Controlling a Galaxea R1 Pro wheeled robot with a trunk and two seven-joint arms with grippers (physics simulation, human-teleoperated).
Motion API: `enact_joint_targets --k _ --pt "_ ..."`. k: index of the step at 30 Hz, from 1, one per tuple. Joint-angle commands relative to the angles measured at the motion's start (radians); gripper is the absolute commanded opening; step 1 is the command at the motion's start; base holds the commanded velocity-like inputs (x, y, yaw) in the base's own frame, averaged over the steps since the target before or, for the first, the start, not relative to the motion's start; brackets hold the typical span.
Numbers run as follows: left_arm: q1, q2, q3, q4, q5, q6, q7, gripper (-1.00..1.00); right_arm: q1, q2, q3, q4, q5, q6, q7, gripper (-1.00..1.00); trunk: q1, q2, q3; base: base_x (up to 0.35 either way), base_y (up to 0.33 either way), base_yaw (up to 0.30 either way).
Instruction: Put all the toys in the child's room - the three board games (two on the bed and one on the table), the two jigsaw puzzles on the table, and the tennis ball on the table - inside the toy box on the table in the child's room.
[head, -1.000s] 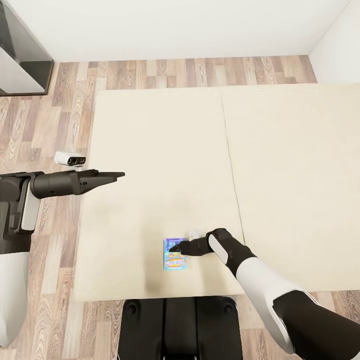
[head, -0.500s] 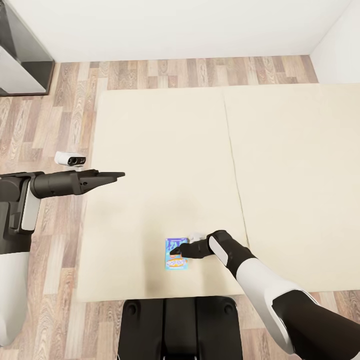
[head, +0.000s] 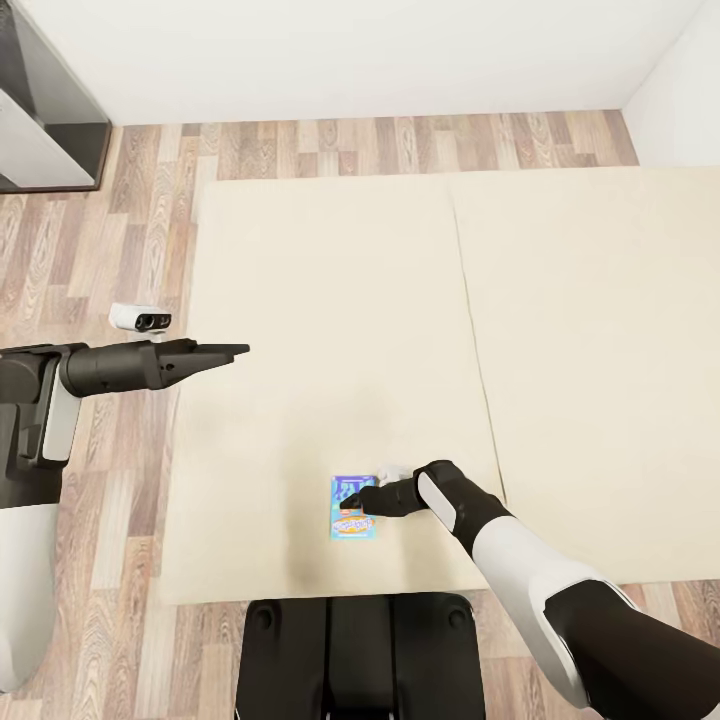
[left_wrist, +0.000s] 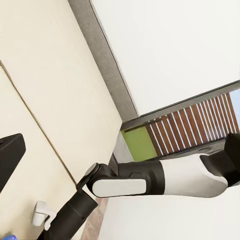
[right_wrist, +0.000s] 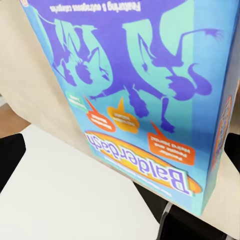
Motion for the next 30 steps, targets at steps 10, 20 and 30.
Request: enact_joint_targets --k 10,20,30 --pt "0.001 0.001 0.000 0.000 0.000 0.011 -0.003 1.00 -0.001 0.000 0.004 -0.002 0.001 0.001 0.003 1.00 0.001 -0.002 -0.001 0.000 0.065 0.000" --pt "0.003 0.000 0.000 0.000 0.000 0.011 -0.003 1.00 -0.001 0.000 0.004 -0.008 0.001 0.000 0.003 1.00 0.001 -0.002 -0.001 0.000 0.011 0.000" --pt "0.003 0.001 0.000 0.000 0.000 0.010 -0.003 1.00 -0.001 0.000 0.002 -0.055 0.002 0.005 0.003 1.00 0.001 -0.002 -0.001 0.000 0.000 0.000"
